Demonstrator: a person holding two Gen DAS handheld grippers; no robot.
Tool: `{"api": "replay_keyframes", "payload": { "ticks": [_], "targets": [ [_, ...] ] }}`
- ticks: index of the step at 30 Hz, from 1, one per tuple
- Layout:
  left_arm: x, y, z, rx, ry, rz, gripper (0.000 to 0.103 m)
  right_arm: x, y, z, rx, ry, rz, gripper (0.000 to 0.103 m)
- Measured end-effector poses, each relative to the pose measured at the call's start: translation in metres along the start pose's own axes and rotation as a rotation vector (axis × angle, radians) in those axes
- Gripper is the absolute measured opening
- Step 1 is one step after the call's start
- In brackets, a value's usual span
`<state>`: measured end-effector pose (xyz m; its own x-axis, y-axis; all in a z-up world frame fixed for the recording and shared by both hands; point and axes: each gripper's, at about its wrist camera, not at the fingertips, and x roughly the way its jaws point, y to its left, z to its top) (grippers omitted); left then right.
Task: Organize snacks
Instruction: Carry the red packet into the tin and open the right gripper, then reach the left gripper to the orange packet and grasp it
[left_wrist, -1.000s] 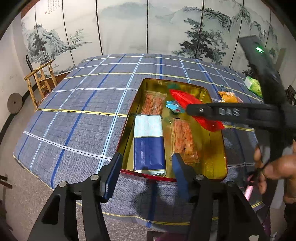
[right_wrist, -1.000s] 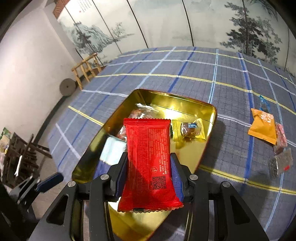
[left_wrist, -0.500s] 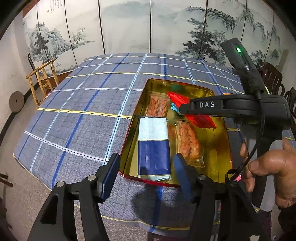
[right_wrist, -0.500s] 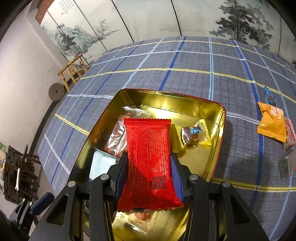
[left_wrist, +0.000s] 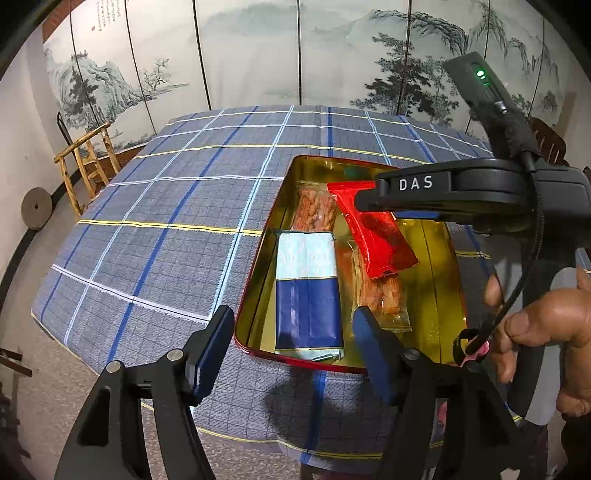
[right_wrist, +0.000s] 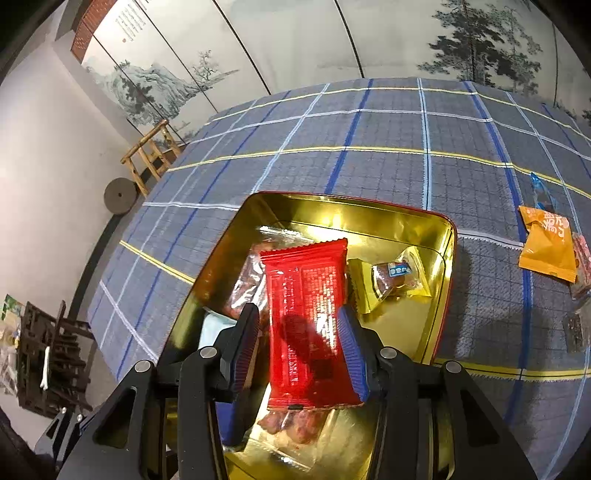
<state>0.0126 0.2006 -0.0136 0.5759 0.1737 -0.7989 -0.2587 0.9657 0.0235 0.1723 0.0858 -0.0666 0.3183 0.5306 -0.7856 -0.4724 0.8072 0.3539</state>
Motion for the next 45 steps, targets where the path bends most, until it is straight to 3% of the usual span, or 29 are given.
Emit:
{"api": "replay_keyframes", "payload": {
  "ticks": [17, 21, 27, 45],
  "targets": [
    [-0.004, -0.013, -0.001, 0.037, -0.004, 0.03, 0.069, -0.049, -0.002, -0.028, -0.044, -0.122, 0.104, 0.05],
    [-0.006, -0.018, -0.001, 0.05, -0.005, 0.036, 0.07, -0.069, -0.011, -0.041, -0.075, -0.174, 0.086, 0.052],
    [-0.008, -0.03, 0.0, 0.08, -0.011, 0.048, 0.071, -0.099, -0.051, -0.058, -0.051, -0.229, 0.021, 0.059],
    [-0.01, -0.076, 0.011, 0.197, -0.03, 0.075, 0.077, -0.141, -0.215, -0.09, 0.134, -0.288, -0.341, 0.07]
  ]
}}
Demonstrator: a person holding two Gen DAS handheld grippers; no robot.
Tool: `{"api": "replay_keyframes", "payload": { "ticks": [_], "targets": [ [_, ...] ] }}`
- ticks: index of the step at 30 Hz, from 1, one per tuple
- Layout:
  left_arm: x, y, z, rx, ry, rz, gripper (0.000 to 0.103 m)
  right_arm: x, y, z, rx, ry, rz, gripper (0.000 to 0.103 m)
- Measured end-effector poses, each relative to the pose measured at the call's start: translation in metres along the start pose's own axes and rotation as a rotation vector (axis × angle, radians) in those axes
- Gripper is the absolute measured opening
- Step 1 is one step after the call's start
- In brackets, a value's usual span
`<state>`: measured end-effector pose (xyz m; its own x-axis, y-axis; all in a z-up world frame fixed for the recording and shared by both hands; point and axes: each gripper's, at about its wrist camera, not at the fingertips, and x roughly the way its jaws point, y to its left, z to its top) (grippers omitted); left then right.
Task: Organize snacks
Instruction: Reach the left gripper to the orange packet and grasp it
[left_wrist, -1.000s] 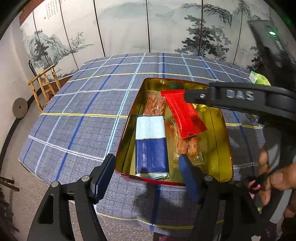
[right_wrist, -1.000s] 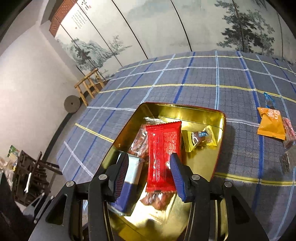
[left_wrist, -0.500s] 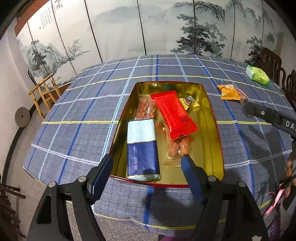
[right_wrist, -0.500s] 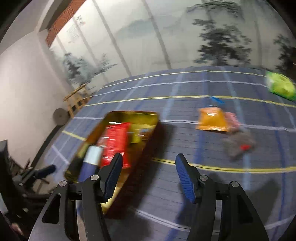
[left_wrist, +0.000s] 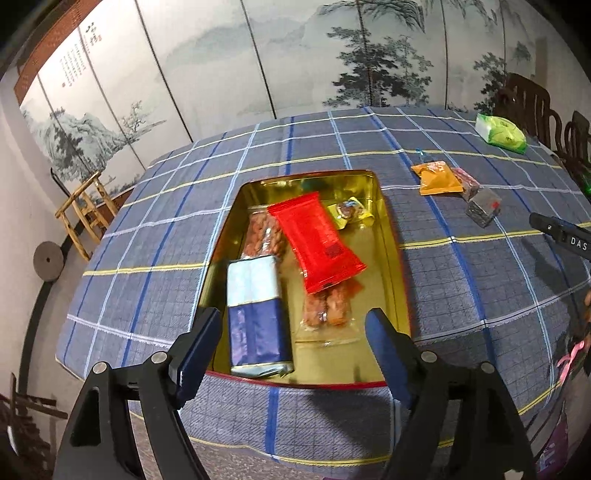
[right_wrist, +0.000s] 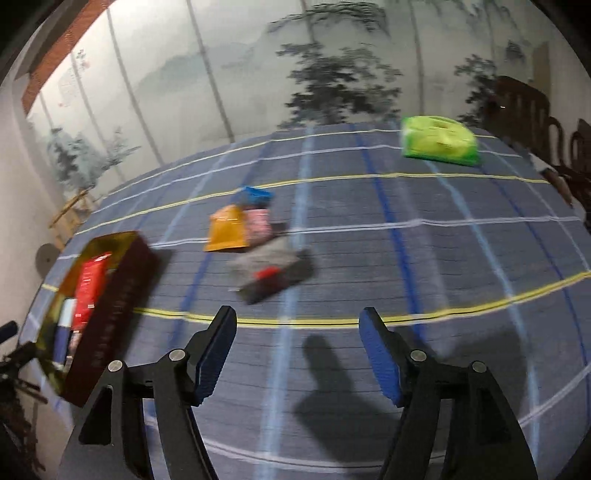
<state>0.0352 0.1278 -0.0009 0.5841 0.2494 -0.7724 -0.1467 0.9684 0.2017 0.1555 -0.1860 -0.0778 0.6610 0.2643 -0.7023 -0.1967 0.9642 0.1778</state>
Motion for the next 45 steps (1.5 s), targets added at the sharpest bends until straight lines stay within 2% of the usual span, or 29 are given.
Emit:
{"api": "replay_keyframes", "payload": {
  "ticks": [8, 12, 16, 20, 21, 22, 23, 24, 28, 30, 36, 45],
  "targets": [
    [0.002, -0.032, 0.028, 0.085, -0.001, -0.043, 0.078, 0.008, -0.06, -0.002, 0.036, 0.009, -0.122, 0.072],
    [0.006, -0.049, 0.057, 0.1, 0.01, -0.147, 0.078, 0.013, -0.085, -0.004, 0.072, 0.013, -0.151, 0.072],
    [0.024, -0.068, 0.095, 0.072, 0.049, -0.267, 0.078, 0.015, -0.099, -0.003, 0.111, 0.014, -0.127, 0.072],
    [0.053, -0.09, 0.128, 0.046, 0.068, -0.329, 0.078, 0.017, -0.095, -0.003, 0.087, 0.013, -0.096, 0.074],
    [0.063, -0.096, 0.137, 0.04, 0.079, -0.342, 0.076, 0.018, -0.095, -0.003, 0.081, 0.012, -0.088, 0.074],
    [0.072, -0.1, 0.144, 0.029, 0.093, -0.359, 0.07, 0.017, -0.094, -0.004, 0.077, 0.006, -0.08, 0.075],
    [0.084, -0.105, 0.151, 0.009, 0.117, -0.386, 0.063, 0.015, -0.094, -0.005, 0.075, -0.001, -0.069, 0.075],
    [0.094, -0.109, 0.158, -0.008, 0.139, -0.408, 0.061, 0.014, -0.094, -0.006, 0.075, -0.008, -0.053, 0.075],
    [0.141, -0.123, 0.175, -0.085, 0.26, -0.455, 0.061, 0.011, -0.094, -0.007, 0.081, -0.024, -0.018, 0.076],
    [0.154, -0.13, 0.179, -0.099, 0.278, -0.459, 0.06, 0.011, -0.093, -0.007, 0.075, -0.028, 0.0, 0.076],
    [0.179, -0.14, 0.184, -0.091, 0.297, -0.408, 0.061, 0.008, -0.091, -0.008, 0.064, -0.044, 0.029, 0.077],
    [0.201, -0.149, 0.187, -0.095, 0.315, -0.433, 0.063, 0.006, -0.092, -0.007, 0.062, -0.057, 0.057, 0.079]
  ]
}}
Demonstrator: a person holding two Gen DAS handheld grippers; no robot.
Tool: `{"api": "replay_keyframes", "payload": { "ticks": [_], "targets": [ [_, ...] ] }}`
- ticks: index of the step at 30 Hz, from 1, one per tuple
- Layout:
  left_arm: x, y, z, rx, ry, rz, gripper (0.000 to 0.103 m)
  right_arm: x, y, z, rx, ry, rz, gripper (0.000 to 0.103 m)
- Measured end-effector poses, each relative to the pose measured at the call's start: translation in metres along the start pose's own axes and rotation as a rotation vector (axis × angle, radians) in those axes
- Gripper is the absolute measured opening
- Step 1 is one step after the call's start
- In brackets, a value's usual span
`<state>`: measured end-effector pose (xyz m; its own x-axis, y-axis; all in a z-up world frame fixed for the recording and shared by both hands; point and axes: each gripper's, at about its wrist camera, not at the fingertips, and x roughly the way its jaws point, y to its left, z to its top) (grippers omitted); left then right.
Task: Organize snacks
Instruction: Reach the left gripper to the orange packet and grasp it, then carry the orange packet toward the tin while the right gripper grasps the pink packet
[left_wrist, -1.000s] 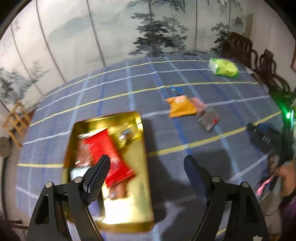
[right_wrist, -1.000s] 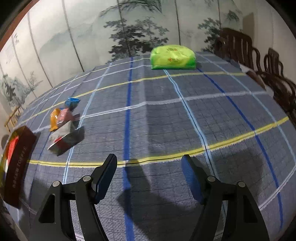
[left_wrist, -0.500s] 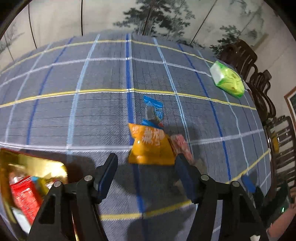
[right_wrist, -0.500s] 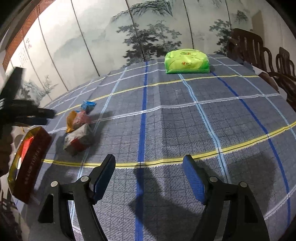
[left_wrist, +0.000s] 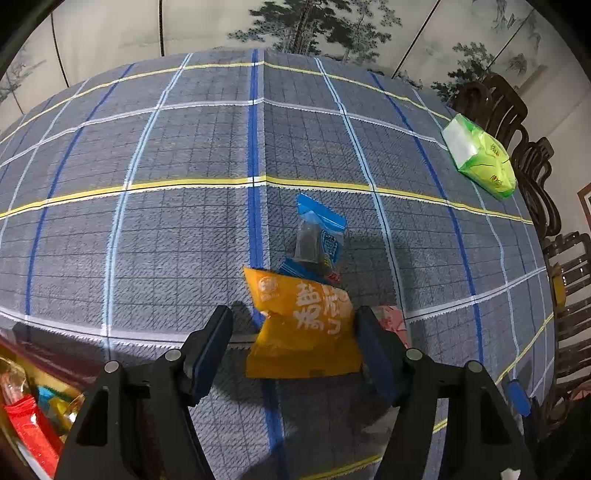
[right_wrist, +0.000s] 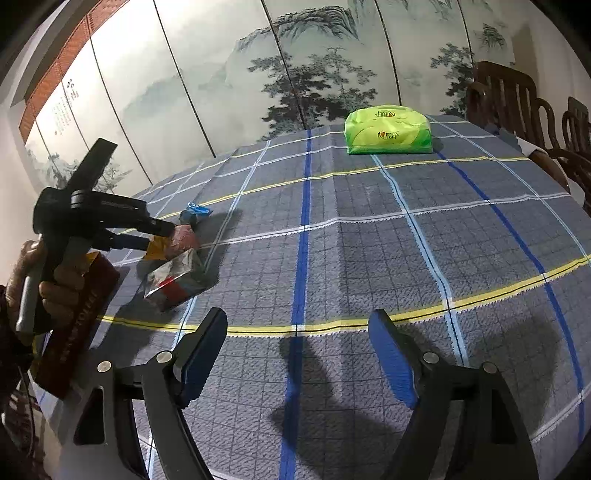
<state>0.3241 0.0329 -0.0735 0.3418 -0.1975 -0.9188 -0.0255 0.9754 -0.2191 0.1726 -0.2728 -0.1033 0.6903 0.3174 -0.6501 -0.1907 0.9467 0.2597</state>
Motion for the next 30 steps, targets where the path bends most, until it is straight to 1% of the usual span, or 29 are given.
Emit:
{"api": "replay_keyframes", "payload": {
  "ticks": [1, 4, 6, 7, 8, 10, 12, 14, 15, 19, 21, 23, 24, 27, 30],
  "targets": [
    [0.003, 0.0, 0.0, 0.001, 0.004, 0.004, 0.063, -0.001, 0.0, 0.0, 0.0, -0.001, 0.002, 0.08],
    [0.003, -0.005, 0.0, 0.04, -0.016, 0.032, 0.053, -0.001, -0.001, -0.001, 0.002, -0.002, 0.004, 0.081],
    [0.004, -0.007, -0.001, 0.061, -0.025, 0.048, 0.05, -0.001, -0.001, -0.001, 0.001, -0.002, 0.004, 0.082],
    [0.003, -0.007, -0.003, 0.063, -0.033, 0.045, 0.048, -0.001, -0.001, -0.001, 0.001, -0.001, 0.003, 0.082],
    [0.001, -0.006, -0.006, 0.06, -0.043, 0.04, 0.045, 0.0, -0.001, -0.001, 0.001, 0.001, 0.002, 0.082],
    [-0.003, -0.003, -0.014, 0.024, -0.046, 0.03, 0.042, 0.0, -0.001, -0.001, 0.003, 0.004, -0.002, 0.082],
    [-0.013, -0.002, -0.029, -0.004, -0.046, 0.019, 0.041, 0.0, -0.002, -0.001, 0.007, 0.008, -0.006, 0.082],
    [-0.034, -0.006, -0.05, 0.014, -0.091, 0.028, 0.041, 0.0, -0.003, -0.001, 0.015, 0.008, -0.007, 0.082],
    [-0.042, -0.008, -0.058, 0.023, -0.101, 0.024, 0.041, 0.0, -0.004, -0.001, 0.019, 0.008, -0.007, 0.082],
    [-0.076, -0.014, -0.098, 0.034, -0.093, -0.039, 0.041, 0.001, -0.002, 0.0, 0.001, 0.012, 0.005, 0.082],
    [-0.088, -0.015, -0.111, 0.034, -0.104, -0.057, 0.041, 0.001, 0.007, 0.004, -0.048, 0.013, 0.031, 0.081],
    [-0.102, -0.014, -0.123, 0.03, -0.121, -0.071, 0.041, 0.006, 0.024, 0.013, -0.1, 0.041, 0.062, 0.073],
    [-0.109, -0.013, -0.128, 0.027, -0.124, -0.08, 0.041, 0.008, 0.031, 0.017, -0.114, 0.054, 0.076, 0.067],
    [-0.123, -0.01, -0.137, 0.017, -0.14, -0.085, 0.041, 0.021, 0.06, 0.038, -0.14, 0.087, 0.143, 0.066],
    [-0.138, -0.001, -0.146, -0.004, -0.156, -0.09, 0.042, 0.039, 0.089, 0.058, -0.188, 0.096, 0.166, 0.065]
  ]
}}
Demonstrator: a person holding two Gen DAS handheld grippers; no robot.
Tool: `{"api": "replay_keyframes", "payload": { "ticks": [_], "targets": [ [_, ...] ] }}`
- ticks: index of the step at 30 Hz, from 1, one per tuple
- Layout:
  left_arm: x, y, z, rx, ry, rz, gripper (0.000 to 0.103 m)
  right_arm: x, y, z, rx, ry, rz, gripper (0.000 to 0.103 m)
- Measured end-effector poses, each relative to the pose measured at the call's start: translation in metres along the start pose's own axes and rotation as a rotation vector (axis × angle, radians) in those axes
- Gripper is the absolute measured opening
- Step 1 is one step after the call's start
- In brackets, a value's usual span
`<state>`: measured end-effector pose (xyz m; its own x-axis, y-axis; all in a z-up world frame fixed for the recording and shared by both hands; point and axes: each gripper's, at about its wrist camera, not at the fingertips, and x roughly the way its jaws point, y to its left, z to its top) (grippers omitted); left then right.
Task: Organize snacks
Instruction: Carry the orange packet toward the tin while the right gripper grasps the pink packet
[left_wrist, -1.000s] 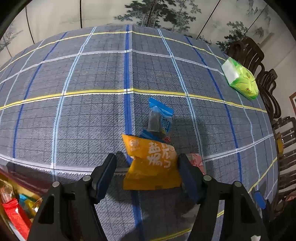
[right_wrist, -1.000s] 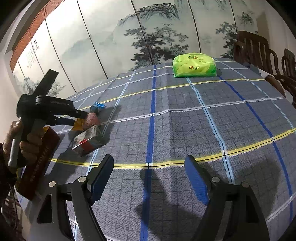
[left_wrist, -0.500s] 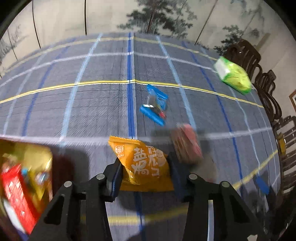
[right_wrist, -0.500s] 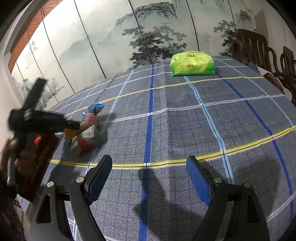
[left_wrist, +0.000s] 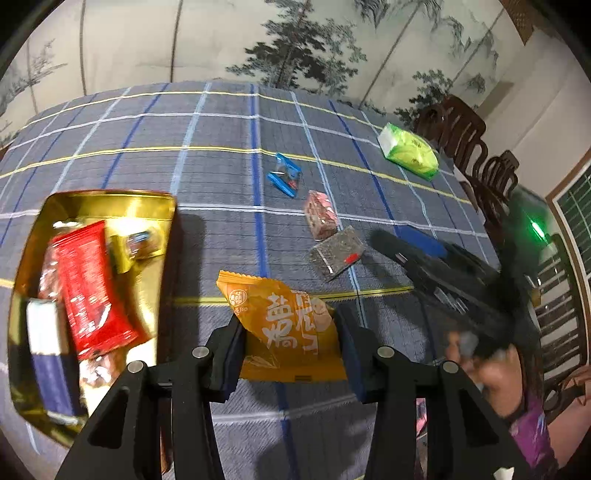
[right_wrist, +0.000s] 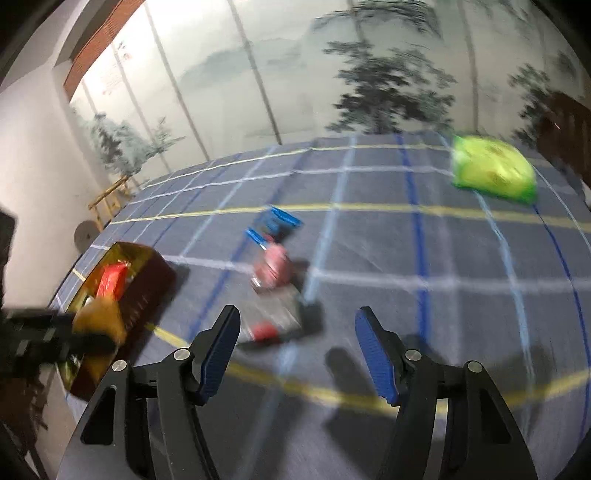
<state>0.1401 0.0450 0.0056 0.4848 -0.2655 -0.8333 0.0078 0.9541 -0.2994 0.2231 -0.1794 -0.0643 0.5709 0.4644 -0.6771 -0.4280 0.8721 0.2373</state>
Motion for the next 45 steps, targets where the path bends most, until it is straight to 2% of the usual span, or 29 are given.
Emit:
{"api": "replay_keyframes", "payload": {
  "ticks": [4, 9, 12, 14, 16, 18, 20, 24, 30, 39, 45],
  "targets": [
    [-0.015, 0.01, -0.002, -0.018, -0.019, 0.008, 0.042, 0.036, 0.023, 0.027, -0.049, 0.056, -0.001, 0.066],
    [-0.029, 0.021, -0.003, -0.025, -0.041, 0.02, 0.042, 0.078, 0.029, 0.037, -0.062, 0.141, -0.04, 0.064],
    [-0.034, 0.027, -0.004, -0.034, -0.047, 0.025, 0.042, 0.1, 0.033, 0.038, -0.085, 0.211, -0.074, 0.026],
    [-0.038, 0.032, -0.005, -0.037, -0.055, 0.033, 0.042, 0.1, 0.036, 0.037, -0.105, 0.208, -0.079, 0.025],
    [-0.045, 0.037, -0.007, -0.047, -0.065, 0.04, 0.042, 0.084, 0.039, 0.039, -0.107, 0.147, -0.057, 0.025],
    [-0.053, 0.045, -0.009, -0.06, -0.072, 0.042, 0.042, 0.049, 0.037, 0.041, -0.074, 0.062, -0.014, 0.025],
    [-0.062, 0.056, -0.012, -0.075, -0.085, 0.057, 0.042, 0.02, 0.036, 0.036, -0.05, 0.0, -0.008, 0.025],
    [-0.079, 0.07, -0.021, -0.086, -0.105, 0.1, 0.042, -0.039, 0.024, -0.003, 0.013, -0.071, -0.029, 0.025],
    [-0.087, 0.09, -0.039, -0.098, -0.096, 0.148, 0.042, -0.066, 0.022, -0.062, 0.059, -0.027, -0.047, 0.025],
    [-0.08, 0.111, -0.053, -0.117, -0.071, 0.162, 0.042, -0.067, 0.053, -0.084, 0.039, 0.011, 0.011, 0.025],
    [-0.073, 0.109, -0.044, -0.091, -0.076, 0.153, 0.042, -0.068, 0.067, -0.088, 0.033, 0.017, 0.031, 0.025]
  ]
}}
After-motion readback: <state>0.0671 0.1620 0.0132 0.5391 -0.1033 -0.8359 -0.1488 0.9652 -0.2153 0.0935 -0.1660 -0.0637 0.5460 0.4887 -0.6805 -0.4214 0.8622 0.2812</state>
